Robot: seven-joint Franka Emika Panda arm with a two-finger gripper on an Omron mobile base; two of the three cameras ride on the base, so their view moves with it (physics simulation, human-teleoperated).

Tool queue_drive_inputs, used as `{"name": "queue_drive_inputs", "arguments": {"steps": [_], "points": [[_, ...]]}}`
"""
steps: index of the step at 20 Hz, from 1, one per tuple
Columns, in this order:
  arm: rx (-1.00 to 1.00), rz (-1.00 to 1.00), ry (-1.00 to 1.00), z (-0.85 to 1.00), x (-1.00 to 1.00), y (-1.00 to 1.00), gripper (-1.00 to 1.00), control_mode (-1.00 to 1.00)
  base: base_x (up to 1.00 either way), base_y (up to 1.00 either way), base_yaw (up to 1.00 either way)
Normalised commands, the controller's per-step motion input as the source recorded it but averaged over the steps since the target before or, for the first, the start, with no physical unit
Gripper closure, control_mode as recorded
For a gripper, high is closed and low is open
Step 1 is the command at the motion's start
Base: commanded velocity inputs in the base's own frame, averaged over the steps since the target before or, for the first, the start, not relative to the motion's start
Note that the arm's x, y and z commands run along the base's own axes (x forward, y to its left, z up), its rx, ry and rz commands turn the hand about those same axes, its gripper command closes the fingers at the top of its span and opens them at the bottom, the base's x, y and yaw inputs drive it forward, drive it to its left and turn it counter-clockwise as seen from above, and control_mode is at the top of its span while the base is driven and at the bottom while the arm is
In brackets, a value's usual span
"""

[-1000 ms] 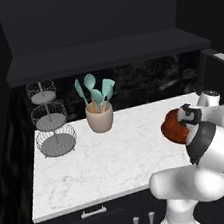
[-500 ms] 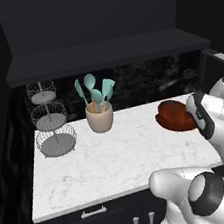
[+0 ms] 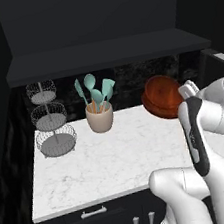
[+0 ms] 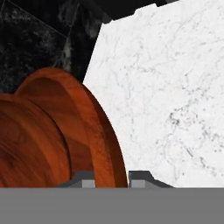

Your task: Pick up the bowls on the counter and stack them on top of one another in the open cabinet. Place the smaller bowl on top of the larger bowl.

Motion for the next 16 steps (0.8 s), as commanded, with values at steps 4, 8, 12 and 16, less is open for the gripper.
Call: {"name": "queue_drive_inputs", "arguments": {"steps": [4, 8, 12, 16], "points": [[-0.02, 0.00, 0.00, 1.00, -0.85, 0.16, 1.00, -1.00, 0.00, 0.00, 0.00], [0.00, 0.00, 0.02, 1.00, -0.92, 0.00, 1.00, -1.00, 0.00, 0.00, 0.00], [0.00, 0.03, -0.07, 1.00, -0.51, 0.10, 1.00, -1.00, 0.00, 0.00, 0.00], [0.00, 0.05, -0.22, 1.00, -0.12, 0.20, 1.00, -1.00, 0.00, 0.00, 0.00]]}}
